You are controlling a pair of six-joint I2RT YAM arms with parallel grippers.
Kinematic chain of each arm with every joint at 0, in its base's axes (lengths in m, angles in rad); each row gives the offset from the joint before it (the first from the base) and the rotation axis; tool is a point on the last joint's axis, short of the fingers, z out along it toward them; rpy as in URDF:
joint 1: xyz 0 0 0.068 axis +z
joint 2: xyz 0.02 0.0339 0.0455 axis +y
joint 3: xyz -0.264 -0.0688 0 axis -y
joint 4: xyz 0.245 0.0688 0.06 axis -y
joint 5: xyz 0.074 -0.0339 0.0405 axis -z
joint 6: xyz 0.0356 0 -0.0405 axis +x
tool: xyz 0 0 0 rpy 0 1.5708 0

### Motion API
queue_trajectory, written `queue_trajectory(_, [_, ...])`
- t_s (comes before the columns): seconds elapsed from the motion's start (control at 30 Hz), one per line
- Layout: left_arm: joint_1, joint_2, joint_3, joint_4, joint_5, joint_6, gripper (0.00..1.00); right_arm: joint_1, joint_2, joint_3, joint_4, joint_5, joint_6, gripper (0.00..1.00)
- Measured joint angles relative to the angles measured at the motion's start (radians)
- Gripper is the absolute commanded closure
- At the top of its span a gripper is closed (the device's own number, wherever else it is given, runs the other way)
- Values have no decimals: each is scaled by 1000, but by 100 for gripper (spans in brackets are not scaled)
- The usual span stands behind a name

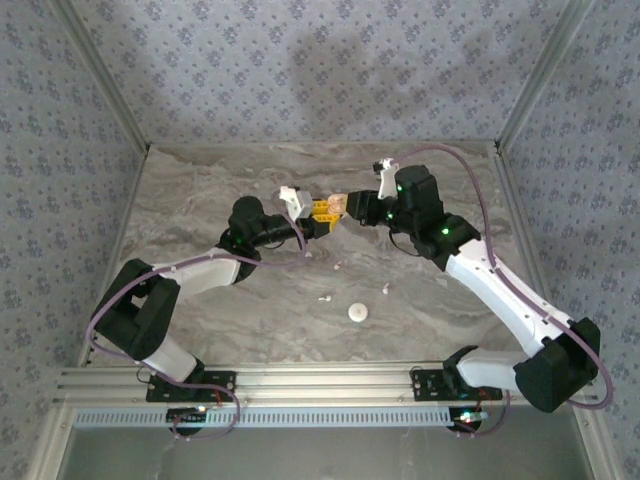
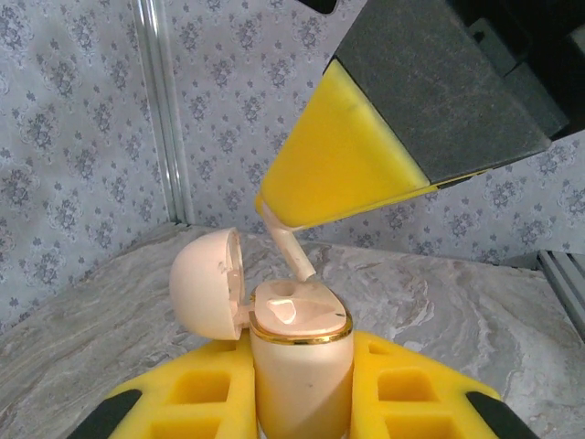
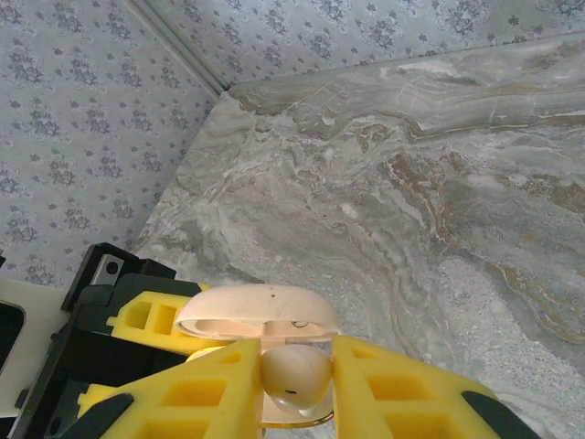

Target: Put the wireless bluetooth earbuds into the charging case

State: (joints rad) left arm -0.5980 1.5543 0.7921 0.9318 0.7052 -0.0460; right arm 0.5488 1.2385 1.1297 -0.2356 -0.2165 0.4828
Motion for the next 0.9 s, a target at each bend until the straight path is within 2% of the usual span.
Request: queue_trajectory(0.9, [0,0,0,50,-19,-80,86,13,0,-34,116,41,-1,74])
